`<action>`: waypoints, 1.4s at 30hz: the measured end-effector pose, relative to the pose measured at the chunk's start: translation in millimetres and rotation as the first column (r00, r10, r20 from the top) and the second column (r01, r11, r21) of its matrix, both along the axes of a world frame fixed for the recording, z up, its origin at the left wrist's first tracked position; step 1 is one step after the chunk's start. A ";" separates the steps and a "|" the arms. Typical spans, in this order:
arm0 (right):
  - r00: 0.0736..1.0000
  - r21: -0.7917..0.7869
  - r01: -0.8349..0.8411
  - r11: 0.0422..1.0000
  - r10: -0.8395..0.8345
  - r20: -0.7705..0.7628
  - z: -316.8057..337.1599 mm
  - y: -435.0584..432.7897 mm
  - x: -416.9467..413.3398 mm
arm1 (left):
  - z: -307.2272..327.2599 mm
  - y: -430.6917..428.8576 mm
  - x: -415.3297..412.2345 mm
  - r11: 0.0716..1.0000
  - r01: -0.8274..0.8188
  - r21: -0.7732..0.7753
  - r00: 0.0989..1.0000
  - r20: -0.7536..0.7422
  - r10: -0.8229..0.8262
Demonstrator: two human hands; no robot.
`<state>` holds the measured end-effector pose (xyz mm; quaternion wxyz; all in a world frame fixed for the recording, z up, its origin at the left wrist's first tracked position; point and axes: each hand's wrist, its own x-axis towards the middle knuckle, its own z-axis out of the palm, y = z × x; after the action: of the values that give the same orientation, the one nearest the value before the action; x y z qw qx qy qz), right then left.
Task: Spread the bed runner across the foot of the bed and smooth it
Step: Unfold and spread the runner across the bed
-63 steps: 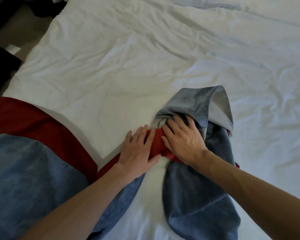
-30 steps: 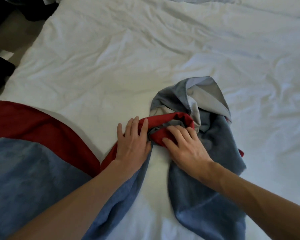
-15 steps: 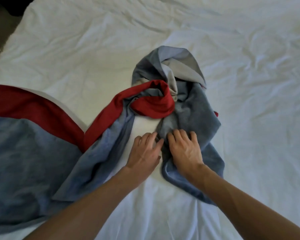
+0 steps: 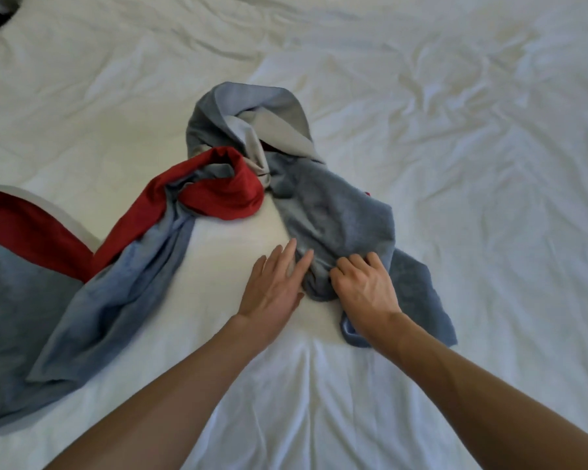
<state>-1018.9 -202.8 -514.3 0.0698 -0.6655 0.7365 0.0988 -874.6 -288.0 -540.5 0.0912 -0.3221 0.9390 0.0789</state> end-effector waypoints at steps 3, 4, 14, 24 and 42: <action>0.999 0.024 0.028 0.999 -0.026 -0.047 4.7 25.8 -25.7 | 0.8 10.4 -29.2 1.000 -0.010 0.023 1.000 -0.009 0.010; 0.997 0.013 0.036 0.999 -0.035 -0.063 5.5 33.2 -33.8 | 1.3 14.2 -38.5 0.999 -0.008 0.032 1.000 -0.016 0.008; 0.999 -0.082 -0.032 0.996 0.029 -0.037 -1.6 58.6 -67.9 | -5.7 24.3 -91.5 0.990 0.138 -0.016 0.990 0.031 -0.138; 0.999 -0.176 -0.039 0.984 0.045 0.026 -10.5 74.5 -107.9 | -7.2 41.9 -121.2 0.989 0.127 -0.072 0.987 0.104 -0.119; 0.996 -0.109 -0.089 0.990 0.088 -0.009 -6.9 202.7 -323.5 | -15.4 194.0 -326.1 0.998 -0.058 0.029 0.984 0.168 0.052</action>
<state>-1342.5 0.0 -521.2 0.0272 -0.7001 0.7107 0.0627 -1200.7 -94.0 -555.9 0.1728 -0.3517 0.9174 0.0699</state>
